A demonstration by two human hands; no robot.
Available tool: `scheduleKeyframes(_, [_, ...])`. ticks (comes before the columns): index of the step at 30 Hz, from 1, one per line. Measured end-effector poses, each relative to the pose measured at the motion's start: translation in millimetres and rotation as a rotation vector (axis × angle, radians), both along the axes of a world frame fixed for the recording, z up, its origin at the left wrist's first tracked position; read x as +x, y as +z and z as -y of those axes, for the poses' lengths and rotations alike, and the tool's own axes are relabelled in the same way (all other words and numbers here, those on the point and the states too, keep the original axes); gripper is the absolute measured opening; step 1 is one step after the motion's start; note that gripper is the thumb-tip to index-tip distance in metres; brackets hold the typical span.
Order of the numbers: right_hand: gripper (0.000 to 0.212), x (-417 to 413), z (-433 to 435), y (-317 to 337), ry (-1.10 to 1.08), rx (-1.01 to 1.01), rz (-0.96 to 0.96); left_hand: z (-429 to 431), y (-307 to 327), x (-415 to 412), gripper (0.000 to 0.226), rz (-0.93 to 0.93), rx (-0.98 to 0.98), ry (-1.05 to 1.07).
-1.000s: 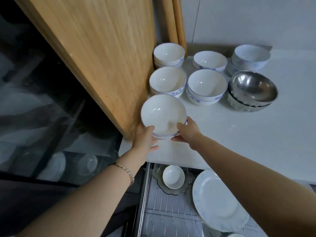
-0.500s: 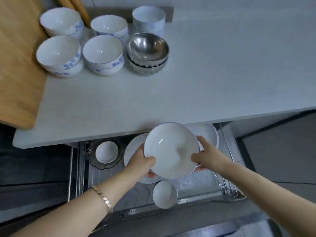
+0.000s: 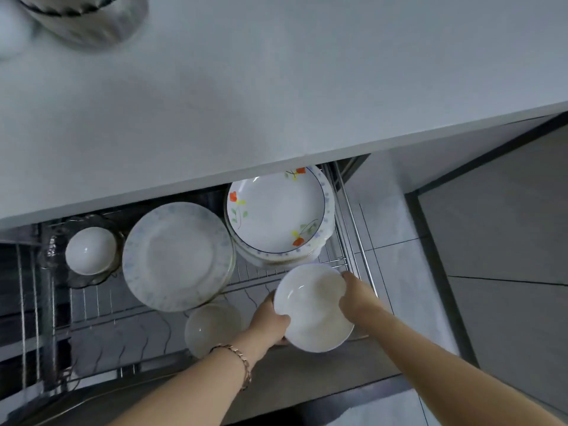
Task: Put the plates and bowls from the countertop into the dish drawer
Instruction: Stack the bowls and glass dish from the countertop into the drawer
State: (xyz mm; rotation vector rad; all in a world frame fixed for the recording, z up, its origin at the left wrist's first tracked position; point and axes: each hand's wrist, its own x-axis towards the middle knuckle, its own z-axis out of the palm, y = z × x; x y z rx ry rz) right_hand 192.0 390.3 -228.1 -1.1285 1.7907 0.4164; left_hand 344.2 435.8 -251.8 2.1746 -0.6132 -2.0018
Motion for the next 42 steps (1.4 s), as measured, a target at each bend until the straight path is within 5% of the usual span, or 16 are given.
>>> scheduleKeyframes(10, [0.047, -10.6, 18.2, -49.0, 0.076, 0.041, -0.119, 20.0, -60.8, -21.0, 0.068, 0.049, -0.014, -0.196])
scheduleKeyframes(18, [0.056, -16.4, 42.8, -29.7, 0.267, -0.203, -0.008, 28.5, -61.9, -32.0, 0.069, 0.002, -0.014, -0.312])
scheduleKeyframes(25, [0.044, 1.5, 52.4, -1.3, 0.461, -0.096, -0.012, 29.7, -30.2, -16.9, 0.047, 0.05, 0.028, -0.445])
scheduleKeyframes(27, [0.042, 16.8, 57.9, 18.8, 0.556, -0.047, -0.001, 34.0, -8.9, 1.9, 0.022, 0.078, -0.054, -0.409])
scheduleKeyframes(36, [0.037, 167.9, 125.7, 159.0, 0.772, -0.246, 0.168, 93.7, 140.6, 187.5, 0.029, 0.282, -0.441, -0.041])
scheduleKeyframes(40, [0.035, 266.3, 161.2, 204.0, 0.682, -0.347, 0.265, 132.9, 181.1, 291.0, 0.029, 0.376, -0.53, 0.121])
scheduleKeyframes(42, [0.035, 316.5, 181.7, 209.2, 0.44, -0.326, 0.382, 150.6, 191.4, 337.2, 0.03, 0.432, -0.563, 0.165])
